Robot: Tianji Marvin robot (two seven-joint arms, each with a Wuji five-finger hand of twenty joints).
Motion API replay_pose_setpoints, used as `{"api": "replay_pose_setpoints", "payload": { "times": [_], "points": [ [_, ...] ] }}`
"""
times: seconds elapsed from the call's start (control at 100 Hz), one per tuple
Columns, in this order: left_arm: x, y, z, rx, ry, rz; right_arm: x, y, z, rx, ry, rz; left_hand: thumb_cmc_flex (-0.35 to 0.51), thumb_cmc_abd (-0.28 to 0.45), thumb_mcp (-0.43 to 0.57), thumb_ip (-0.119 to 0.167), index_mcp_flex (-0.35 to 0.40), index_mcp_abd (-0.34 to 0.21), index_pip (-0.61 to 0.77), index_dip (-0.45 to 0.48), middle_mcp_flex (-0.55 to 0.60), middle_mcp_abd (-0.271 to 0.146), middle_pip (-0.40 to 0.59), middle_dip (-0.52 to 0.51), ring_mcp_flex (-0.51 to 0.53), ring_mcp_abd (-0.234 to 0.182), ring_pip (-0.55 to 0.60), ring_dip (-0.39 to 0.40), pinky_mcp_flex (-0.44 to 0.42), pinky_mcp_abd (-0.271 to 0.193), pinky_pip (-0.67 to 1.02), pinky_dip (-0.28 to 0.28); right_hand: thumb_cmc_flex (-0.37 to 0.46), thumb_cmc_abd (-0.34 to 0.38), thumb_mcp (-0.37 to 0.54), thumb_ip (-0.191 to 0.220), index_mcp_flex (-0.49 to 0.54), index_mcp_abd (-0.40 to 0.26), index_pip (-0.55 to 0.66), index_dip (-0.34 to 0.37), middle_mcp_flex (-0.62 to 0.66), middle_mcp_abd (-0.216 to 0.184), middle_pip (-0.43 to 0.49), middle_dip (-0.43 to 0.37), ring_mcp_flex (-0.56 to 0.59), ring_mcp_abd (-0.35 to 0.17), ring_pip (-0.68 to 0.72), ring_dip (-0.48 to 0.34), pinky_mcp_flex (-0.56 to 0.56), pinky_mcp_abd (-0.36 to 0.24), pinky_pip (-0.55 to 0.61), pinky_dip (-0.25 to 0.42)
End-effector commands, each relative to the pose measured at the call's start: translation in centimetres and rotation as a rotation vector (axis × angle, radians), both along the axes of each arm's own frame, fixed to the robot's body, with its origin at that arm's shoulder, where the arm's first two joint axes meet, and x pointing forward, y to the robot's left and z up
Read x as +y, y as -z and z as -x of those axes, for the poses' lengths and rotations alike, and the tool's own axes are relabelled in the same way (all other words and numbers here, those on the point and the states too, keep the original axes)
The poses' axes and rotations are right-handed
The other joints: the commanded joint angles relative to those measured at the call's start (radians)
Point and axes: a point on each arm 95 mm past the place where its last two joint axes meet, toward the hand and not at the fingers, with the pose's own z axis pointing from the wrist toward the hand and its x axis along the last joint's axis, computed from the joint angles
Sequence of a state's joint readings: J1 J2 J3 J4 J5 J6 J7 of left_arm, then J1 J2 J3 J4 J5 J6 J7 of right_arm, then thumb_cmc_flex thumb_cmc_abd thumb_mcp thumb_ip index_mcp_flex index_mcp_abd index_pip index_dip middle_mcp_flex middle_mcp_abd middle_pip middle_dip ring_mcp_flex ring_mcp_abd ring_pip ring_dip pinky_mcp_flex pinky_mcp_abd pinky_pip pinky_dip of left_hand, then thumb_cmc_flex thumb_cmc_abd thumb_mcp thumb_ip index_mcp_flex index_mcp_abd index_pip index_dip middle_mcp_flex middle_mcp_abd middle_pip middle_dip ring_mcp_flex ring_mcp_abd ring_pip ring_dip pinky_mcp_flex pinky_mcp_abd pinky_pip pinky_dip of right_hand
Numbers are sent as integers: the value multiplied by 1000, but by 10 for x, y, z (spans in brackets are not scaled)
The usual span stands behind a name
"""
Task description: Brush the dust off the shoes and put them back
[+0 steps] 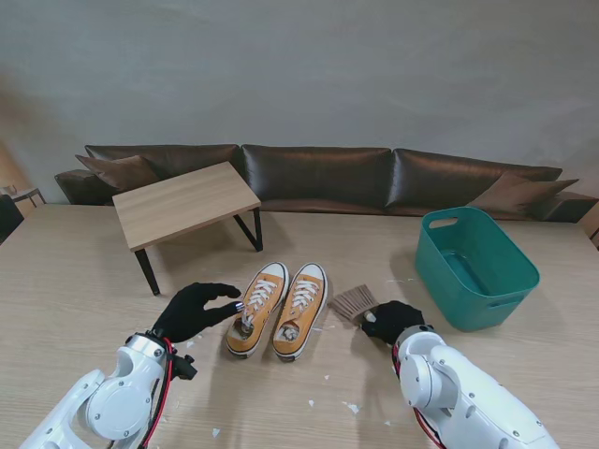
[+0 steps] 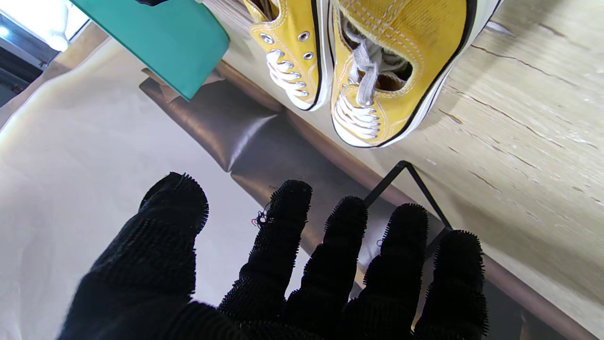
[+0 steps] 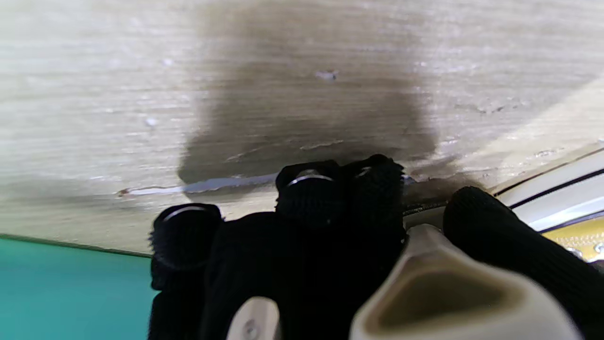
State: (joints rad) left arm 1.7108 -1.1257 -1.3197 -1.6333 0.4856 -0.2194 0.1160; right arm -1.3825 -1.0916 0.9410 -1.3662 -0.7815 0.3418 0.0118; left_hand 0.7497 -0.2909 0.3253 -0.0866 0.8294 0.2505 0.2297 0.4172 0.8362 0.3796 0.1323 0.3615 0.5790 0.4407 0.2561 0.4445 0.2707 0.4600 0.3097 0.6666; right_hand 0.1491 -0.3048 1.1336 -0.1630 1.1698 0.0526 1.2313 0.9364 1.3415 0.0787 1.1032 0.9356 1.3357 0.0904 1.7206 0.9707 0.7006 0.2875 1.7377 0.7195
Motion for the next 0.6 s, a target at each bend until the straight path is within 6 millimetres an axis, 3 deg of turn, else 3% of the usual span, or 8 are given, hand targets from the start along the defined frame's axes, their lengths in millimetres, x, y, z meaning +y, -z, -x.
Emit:
{"api": "replay_pose_setpoints", "payload": {
  "times": [0.0, 0.37, 0.59],
  "points": [
    [-1, 1, 1, 11, 9, -3, 7, -6, 2, -5, -16, -24, 24, 38, -29, 37, 5, 7, -5, 1, -4, 9, -6, 6, 35, 16, 7, 10, -15, 19, -32, 17, 46, 11, 100, 50, 115, 121, -35, 12, 111, 17, 122, 1, -26, -73, 95, 23, 460, 25, 115, 28],
    [0, 0, 2, 11, 11, -8, 7, -33, 2, -33, -7, -97, 26, 40, -35, 38, 4, 7, -5, 1, -7, 10, -7, 5, 30, 16, 4, 9, -18, 17, -33, 18, 62, -11, 125, 54, 150, 136, -60, 22, 110, 40, 150, -31, -27, -47, 97, 39, 461, 34, 132, 36],
    [1, -1, 2, 5, 13, -8, 18, -60, -3, -81, -17, -142, 25, 41, -41, 38, -7, 1, -11, -1, -21, 7, -11, 3, 9, 13, -8, 4, -26, 12, -36, 17, 67, -7, 112, 53, 142, 140, -67, 28, 109, 45, 144, -41, -27, -44, 93, 35, 459, 49, 121, 34]
  ]
}}
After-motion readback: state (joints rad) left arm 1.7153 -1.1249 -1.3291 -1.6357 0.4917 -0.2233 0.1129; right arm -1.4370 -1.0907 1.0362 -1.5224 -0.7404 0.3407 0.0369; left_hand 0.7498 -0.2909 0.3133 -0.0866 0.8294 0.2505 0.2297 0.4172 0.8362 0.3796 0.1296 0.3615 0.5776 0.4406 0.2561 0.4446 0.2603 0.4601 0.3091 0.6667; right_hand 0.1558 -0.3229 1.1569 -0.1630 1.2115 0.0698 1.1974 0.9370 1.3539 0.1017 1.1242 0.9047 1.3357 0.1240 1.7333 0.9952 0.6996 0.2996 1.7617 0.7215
